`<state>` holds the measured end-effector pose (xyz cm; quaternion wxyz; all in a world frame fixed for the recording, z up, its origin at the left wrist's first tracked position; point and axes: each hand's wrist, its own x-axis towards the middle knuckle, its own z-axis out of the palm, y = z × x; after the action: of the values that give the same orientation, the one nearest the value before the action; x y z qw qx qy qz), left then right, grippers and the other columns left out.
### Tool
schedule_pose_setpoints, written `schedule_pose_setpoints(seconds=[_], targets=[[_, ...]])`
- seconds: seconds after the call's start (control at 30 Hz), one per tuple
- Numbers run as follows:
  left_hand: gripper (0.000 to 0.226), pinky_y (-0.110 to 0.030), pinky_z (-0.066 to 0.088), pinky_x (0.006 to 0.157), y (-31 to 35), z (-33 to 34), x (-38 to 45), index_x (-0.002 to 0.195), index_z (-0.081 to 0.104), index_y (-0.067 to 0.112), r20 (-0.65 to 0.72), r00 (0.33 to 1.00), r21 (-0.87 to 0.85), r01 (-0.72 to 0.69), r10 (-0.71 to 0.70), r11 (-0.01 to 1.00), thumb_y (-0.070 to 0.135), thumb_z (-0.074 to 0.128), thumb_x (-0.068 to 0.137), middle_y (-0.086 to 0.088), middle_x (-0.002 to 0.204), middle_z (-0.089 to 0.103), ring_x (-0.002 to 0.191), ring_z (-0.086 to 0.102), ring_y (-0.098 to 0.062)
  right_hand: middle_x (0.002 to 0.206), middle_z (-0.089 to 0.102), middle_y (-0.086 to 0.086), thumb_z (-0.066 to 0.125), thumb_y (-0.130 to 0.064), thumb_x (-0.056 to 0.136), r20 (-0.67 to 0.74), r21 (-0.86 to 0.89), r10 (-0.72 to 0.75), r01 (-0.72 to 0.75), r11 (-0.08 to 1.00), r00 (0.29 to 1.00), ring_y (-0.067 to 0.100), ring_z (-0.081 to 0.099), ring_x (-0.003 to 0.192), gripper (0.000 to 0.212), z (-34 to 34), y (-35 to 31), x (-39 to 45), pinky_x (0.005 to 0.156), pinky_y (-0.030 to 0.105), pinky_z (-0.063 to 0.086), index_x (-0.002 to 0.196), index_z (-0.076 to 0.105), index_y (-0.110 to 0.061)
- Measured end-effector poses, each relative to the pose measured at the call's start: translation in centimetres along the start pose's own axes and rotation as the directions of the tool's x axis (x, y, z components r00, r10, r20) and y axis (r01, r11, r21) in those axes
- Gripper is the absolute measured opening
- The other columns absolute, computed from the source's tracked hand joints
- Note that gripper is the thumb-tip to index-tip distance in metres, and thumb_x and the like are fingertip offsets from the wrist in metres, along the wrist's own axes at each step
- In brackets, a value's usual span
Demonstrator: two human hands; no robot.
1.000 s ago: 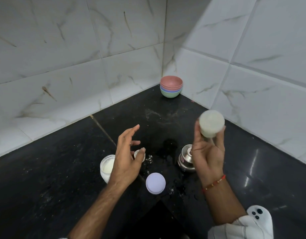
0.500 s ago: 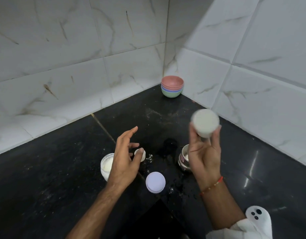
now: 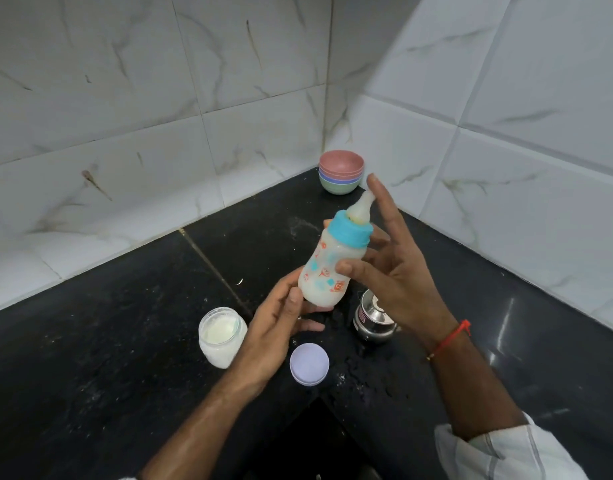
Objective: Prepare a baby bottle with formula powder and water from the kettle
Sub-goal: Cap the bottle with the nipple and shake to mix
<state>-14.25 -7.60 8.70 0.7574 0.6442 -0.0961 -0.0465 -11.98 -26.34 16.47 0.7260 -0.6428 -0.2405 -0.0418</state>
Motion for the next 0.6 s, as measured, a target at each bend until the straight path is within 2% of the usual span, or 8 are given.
schedule_pose_setpoints(seconds=[0.13, 0.23, 0.3, 0.43, 0.5, 0.6], targets=[[0.07, -0.04, 0.063, 0.087, 0.6, 0.6, 0.0, 0.144, 0.056, 0.024, -0.004, 1.0, -0.143, 0.012, -0.012, 0.99, 0.065, 0.066, 0.089, -0.013, 0.138, 0.067, 0.12, 0.068, -0.04, 0.146, 0.057, 0.02, 0.068, -0.001, 0.088, 0.037, -0.011, -0.007, 0.007, 1.0, 0.999, 0.033, 0.064, 0.127, 0.091, 0.0, -0.4, 0.2, 0.102, 0.039, 0.055, 0.15, 0.026, -0.053], [0.049, -0.039, 0.064, 0.085, 0.9, 1.0, 0.1, 0.144, 0.053, 0.017, -0.017, 1.0, -0.195, 0.001, -0.004, 0.981, 0.041, 0.058, 0.101, -0.011, 0.133, 0.07, 0.119, 0.068, -0.041, 0.15, 0.053, 0.019, 0.062, 0.002, 0.093, 0.03, -0.038, 0.011, -0.01, 0.999, 0.999, 0.038, 0.059, 0.133, 0.089, 0.0, -0.2, 0.2, 0.107, 0.046, 0.052, 0.154, 0.02, -0.046], [0.042, -0.038, 0.064, 0.085, 1.0, 1.2, 0.1, 0.142, 0.054, 0.017, -0.046, 0.999, -0.207, -0.02, 0.011, 0.978, 0.026, 0.052, 0.1, -0.008, 0.132, 0.071, 0.118, 0.07, -0.037, 0.15, 0.054, 0.017, 0.058, 0.004, 0.095, 0.023, -0.036, 0.034, -0.034, 0.999, 0.999, 0.037, 0.058, 0.134, 0.087, -0.2, -0.1, 0.3, 0.108, 0.047, 0.052, 0.157, 0.016, -0.039], [0.045, -0.036, 0.065, 0.085, 1.3, 1.9, 0.4, 0.135, 0.057, 0.017, -0.182, 0.981, -0.192, -0.108, 0.073, 0.975, 0.012, 0.073, 0.092, -0.001, 0.131, 0.072, 0.111, 0.074, -0.025, 0.136, 0.065, 0.004, 0.053, 0.002, 0.096, -0.015, -0.046, 0.065, -0.066, 0.997, 0.998, 0.026, 0.064, 0.128, 0.084, -0.6, 0.0, 0.4, 0.102, 0.041, 0.055, 0.162, 0.011, -0.029], [0.054, -0.031, 0.064, 0.085, 1.2, 2.1, 0.7, 0.128, 0.059, 0.018, -0.254, 0.961, -0.152, -0.154, 0.112, 0.976, 0.002, 0.079, 0.08, 0.004, 0.128, 0.071, 0.109, 0.076, -0.023, 0.132, 0.066, 0.004, 0.054, 0.003, 0.096, -0.041, -0.042, 0.096, -0.098, 0.994, 0.995, 0.022, 0.067, 0.123, 0.084, -0.8, 0.0, 0.5, 0.095, 0.037, 0.059, 0.161, 0.014, -0.031], [0.068, -0.034, 0.063, 0.09, 0.8, 2.2, 1.0, 0.127, 0.057, 0.026, -0.283, 0.94, -0.059, -0.216, 0.191, 0.975, -0.011, 0.083, 0.075, 0.009, 0.127, 0.068, 0.115, 0.073, -0.026, 0.132, 0.066, 0.008, 0.058, 0.006, 0.096, -0.059, -0.048, 0.133, -0.136, 0.99, 0.989, 0.021, 0.072, 0.115, 0.087, -0.7, 0.0, 0.6, 0.085, 0.033, 0.061, 0.16, 0.015, -0.035]])
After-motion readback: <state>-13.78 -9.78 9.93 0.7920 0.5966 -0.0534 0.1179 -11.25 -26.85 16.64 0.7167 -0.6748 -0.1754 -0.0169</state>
